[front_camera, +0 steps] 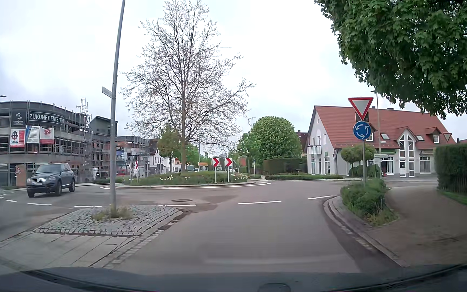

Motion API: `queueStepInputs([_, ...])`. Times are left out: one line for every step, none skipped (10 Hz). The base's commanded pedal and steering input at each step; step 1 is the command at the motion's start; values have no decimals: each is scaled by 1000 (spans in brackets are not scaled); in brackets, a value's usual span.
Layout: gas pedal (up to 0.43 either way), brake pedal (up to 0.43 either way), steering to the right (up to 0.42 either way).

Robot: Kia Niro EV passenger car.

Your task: Follow the waypoints while adhering to traffic rules and regulations

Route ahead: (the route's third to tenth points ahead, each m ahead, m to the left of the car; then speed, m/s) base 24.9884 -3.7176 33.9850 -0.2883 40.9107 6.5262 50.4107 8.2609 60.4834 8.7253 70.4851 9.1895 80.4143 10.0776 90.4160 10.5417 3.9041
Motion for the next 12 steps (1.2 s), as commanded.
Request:
queueStepInputs([118, 0, 14])
queueStepInputs([118, 0, 14])
queueStepInputs([157, 0, 14])
queueStepInputs([189, 0, 14])
queueStepInputs([189, 0, 14])
queueStepInputs([197, 0, 16])
queueStepInputs([197, 0, 21])
queueStepInputs([197, 0, 28])
queueStepInputs([209, 0, 33])
queueStepInputs([209, 0, 41])
queueStepInputs([209, 0, 54])
queueStepInputs([220, 0, 67])
